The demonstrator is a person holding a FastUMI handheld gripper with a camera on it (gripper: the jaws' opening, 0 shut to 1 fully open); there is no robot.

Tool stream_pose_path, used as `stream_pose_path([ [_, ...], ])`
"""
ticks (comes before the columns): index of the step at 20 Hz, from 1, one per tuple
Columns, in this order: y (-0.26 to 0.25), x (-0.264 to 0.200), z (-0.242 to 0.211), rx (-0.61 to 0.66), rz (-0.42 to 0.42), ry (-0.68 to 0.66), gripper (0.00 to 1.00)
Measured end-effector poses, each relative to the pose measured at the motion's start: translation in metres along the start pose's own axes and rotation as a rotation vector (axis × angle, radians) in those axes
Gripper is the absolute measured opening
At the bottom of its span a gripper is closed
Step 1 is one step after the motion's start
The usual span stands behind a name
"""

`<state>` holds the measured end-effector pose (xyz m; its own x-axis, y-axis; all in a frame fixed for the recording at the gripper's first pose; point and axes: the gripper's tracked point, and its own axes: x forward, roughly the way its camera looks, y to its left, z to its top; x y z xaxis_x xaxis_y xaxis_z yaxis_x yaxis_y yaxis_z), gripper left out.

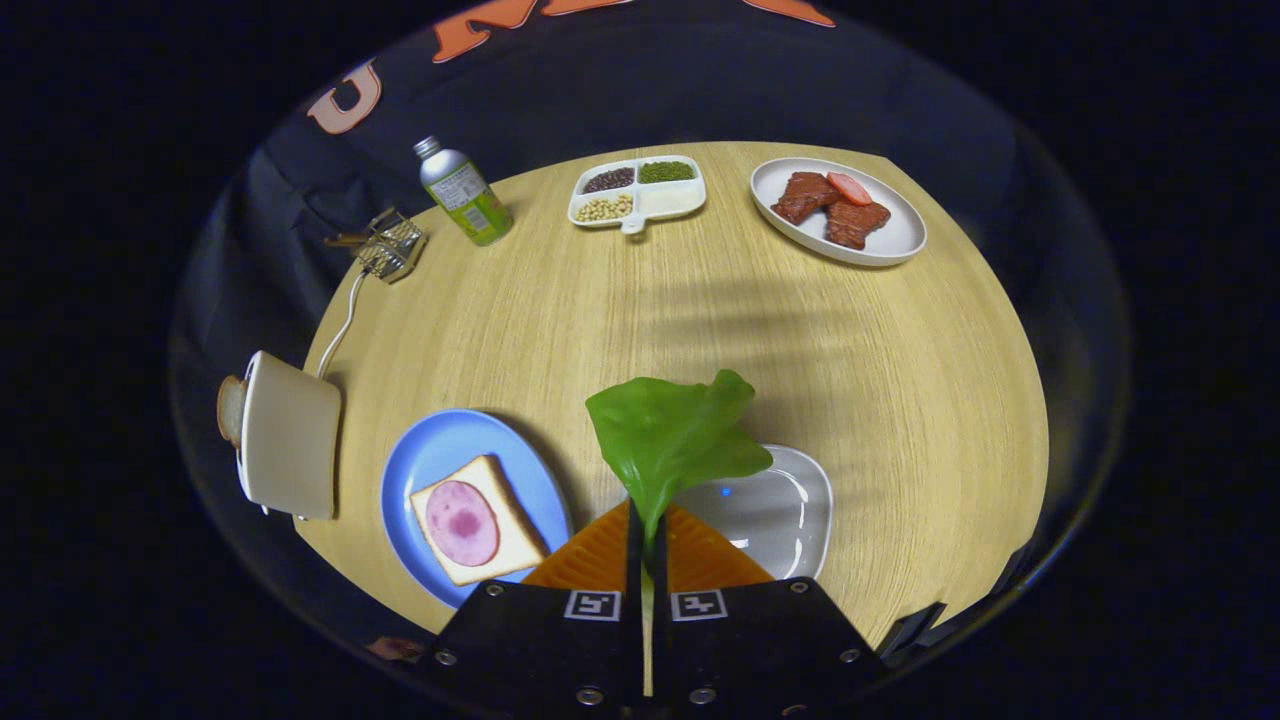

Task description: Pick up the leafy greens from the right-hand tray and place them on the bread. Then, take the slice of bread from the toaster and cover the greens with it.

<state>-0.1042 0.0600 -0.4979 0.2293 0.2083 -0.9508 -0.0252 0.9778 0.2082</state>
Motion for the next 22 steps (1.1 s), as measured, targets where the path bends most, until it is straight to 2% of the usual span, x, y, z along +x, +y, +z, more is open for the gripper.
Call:
stream_pose_path([
  [7, 0.063, -0.008, -0.006, -0.07, 0.103, 0.037, 0.04],
  [14, 0.101, 0.002, -0.018, -0.119, 0.149, 0.077, 0.04],
  [22, 0.143, 0.008, -0.04, -0.201, 0.226, 0.145, 0.1],
])
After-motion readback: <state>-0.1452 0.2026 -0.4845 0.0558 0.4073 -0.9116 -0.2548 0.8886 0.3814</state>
